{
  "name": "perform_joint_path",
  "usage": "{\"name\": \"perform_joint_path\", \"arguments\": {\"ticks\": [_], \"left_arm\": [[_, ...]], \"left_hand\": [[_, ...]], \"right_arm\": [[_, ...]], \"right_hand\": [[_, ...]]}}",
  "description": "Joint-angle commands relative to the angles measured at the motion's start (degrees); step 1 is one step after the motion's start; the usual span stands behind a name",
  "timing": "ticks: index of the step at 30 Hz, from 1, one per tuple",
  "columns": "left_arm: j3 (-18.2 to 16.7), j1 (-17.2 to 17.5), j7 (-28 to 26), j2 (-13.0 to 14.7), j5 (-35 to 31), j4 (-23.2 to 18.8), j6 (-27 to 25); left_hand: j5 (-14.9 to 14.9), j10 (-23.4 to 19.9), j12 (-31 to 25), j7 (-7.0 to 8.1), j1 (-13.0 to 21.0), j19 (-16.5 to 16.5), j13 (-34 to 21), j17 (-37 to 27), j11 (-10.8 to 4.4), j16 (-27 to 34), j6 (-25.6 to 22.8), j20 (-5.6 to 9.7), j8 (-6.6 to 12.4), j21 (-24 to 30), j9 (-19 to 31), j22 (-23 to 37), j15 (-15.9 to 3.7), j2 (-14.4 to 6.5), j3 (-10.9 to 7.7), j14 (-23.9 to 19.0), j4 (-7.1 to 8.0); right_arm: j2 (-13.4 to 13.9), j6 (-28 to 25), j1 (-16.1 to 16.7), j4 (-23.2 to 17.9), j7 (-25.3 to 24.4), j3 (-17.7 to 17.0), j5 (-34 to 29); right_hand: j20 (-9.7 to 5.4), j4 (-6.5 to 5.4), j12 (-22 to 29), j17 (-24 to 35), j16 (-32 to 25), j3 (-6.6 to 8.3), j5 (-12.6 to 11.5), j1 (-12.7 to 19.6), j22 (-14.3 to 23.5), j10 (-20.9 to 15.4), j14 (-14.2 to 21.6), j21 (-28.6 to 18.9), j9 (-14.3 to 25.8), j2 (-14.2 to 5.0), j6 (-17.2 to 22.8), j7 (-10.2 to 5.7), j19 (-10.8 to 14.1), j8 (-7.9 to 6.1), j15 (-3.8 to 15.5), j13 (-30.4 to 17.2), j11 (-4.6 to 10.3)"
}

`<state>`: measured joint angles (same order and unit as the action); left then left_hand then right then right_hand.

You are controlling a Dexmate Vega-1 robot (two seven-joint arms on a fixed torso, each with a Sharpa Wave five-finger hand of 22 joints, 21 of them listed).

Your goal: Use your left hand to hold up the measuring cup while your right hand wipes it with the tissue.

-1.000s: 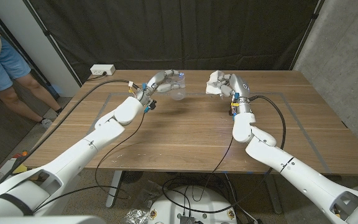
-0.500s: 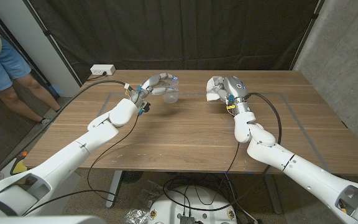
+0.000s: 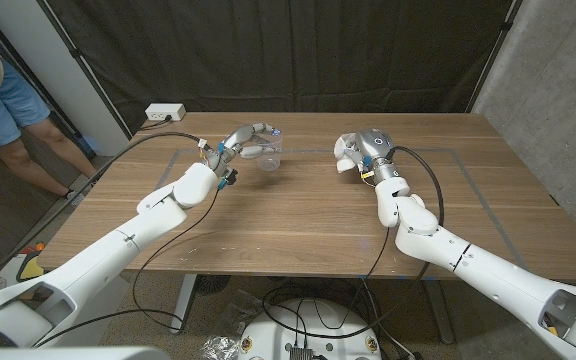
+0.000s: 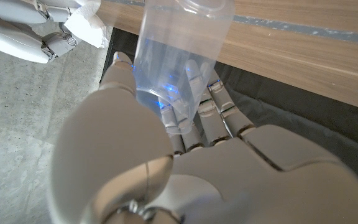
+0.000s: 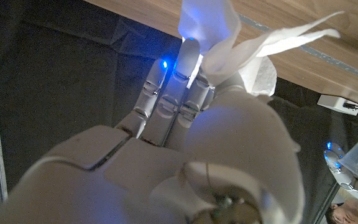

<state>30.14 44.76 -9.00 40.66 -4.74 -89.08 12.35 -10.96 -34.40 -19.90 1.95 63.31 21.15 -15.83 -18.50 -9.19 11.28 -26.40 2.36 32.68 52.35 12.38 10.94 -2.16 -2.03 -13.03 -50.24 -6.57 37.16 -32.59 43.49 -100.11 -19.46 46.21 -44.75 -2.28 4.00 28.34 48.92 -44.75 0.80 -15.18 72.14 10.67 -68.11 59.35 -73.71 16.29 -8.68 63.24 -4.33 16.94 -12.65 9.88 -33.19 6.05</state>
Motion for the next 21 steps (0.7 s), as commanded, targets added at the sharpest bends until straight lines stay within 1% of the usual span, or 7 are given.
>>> {"name": "perform_joint_path", "arguments": {"ticks": [1,5,9,13,16,17,21], "left_arm": [[0.98,-0.76,-0.31,-0.86,-0.18,3.34,1.29],[1.31,-1.01,-0.54,-1.22,-0.25,4.35,1.19],[1.71,-1.35,-0.34,-1.53,-0.08,5.25,0.97],[2.04,-1.65,-0.26,-1.61,-0.18,5.6,0.51],[2.33,-1.88,-0.04,-1.58,-0.31,5.63,-0.08],[2.37,-1.94,0.18,-1.58,-0.13,5.61,-0.28],[2.71,-2.24,0.69,-1.43,-0.25,5.21,-1.62]], "left_hand": [[-0.1,-0.99,-0.02,-0.2,0.98,-0.26,-0.34,-0.21,-1.17,0.34,0.05,1.46,0.04,0.35,0.15,-0.05,-10.71,-0.99,-0.58,-4.48,-0.26],[-0.18,-0.81,0.04,-0.31,1.0,-0.45,-0.41,-0.21,-1.12,0.28,0.11,1.36,-0.06,0.37,0.05,-0.07,-10.64,-0.94,-0.62,-4.26,-0.28],[-0.26,-0.34,0.23,-0.42,0.84,-1.07,-0.48,-0.16,-0.88,0.0,0.41,0.9,-0.24,0.24,-0.01,-0.06,-10.5,-0.79,-0.55,-3.47,-0.22],[-0.35,-0.12,0.31,-0.32,0.71,-1.39,-0.54,-0.14,-0.85,-0.19,0.45,0.64,-0.31,0.19,-0.05,-0.07,-10.44,-0.72,-0.51,-2.73,-0.15],[-0.42,0.3,0.47,-0.31,0.6,-1.74,-0.61,-0.13,-0.99,-0.35,0.89,0.35,-0.53,0.14,-0.09,-0.08,-10.36,-0.68,-0.48,-1.94,-0.1],[-0.46,0.71,0.62,-0.31,0.61,-2.07,-0.65,-0.09,-0.98,-0.55,1.09,0.18,-0.64,0.06,-0.1,-0.08,-10.33,-0.58,-0.47,-1.16,-0.13],[-0.56,1.81,1.01,-0.25,0.47,-3.23,-0.78,-0.12,-0.8,-0.87,2.28,-0.75,-1.17,-0.22,-0.11,-0.09,-10.06,-0.57,-0.45,1.24,-0.04]], "right_arm": [[-0.21,-4.69,-2.14,0.52,7.6,2.18,-1.83],[0.15,-5.19,-3.07,0.25,10.95,2.66,-1.2],[0.56,-5.98,-4.44,-0.2,15.59,3.32,-0.47],[0.83,-6.48,-5.27,-0.36,17.78,3.92,-0.45],[1.13,-6.73,-5.85,-0.6,19.39,4.3,-0.43],[1.24,-6.88,-6.08,-0.73,20.17,4.42,-0.37],[1.75,-7.0,-6.97,-1.07,22.77,4.94,-0.24]], "right_hand": [[-5.07,-0.33,-0.96,-1.75,1.64,0.07,0.18,0.11,0.1,0.99,-0.51,0.14,3.09,-0.42,-0.5,-1.0,-0.89,0.16,3.51,0.54,-0.64],[-3.47,-0.37,-2.68,-6.4,6.17,0.91,0.1,0.39,-0.02,2.85,-1.87,0.19,2.54,-0.89,-2.8,-1.08,-1.78,0.75,3.61,1.78,-1.14],[-2.1,-2.5,-6.31,-12.22,13.09,0.48,0.15,-3.06,-0.42,7.94,-5.01,1.43,1.49,-0.35,-8.68,-0.62,-3.06,1.92,3.27,4.17,-2.12],[-1.12,-3.61,-9.94,-16.51,18.56,0.27,-0.24,-4.88,-0.43,12.86,-8.04,2.05,-0.31,0.06,-12.31,-0.57,-4.17,2.08,3.01,6.67,-2.43],[-0.81,-4.29,-12.36,-18.75,21.88,0.12,-0.49,-6.0,-0.48,16.17,-10.62,2.41,-1.7,0.36,-17.51,-0.87,-4.48,2.81,2.71,8.28,-2.6],[-0.77,-4.71,-13.6,-19.6,23.15,-0.04,-0.58,-6.73,-0.51,18.05,-11.51,2.71,-2.37,0.51,-19.25,-0.92,-4.81,2.53,2.71,9.05,-2.51],[0.32,-5.99,-16.9,-22.23,26.9,-1.52,-0.69,-9.58,-0.59,24.41,-15.83,3.8,-3.77,2.05,-26.43,-0.99,-6.13,2.79,0.65,10.87,-3.13]]}}
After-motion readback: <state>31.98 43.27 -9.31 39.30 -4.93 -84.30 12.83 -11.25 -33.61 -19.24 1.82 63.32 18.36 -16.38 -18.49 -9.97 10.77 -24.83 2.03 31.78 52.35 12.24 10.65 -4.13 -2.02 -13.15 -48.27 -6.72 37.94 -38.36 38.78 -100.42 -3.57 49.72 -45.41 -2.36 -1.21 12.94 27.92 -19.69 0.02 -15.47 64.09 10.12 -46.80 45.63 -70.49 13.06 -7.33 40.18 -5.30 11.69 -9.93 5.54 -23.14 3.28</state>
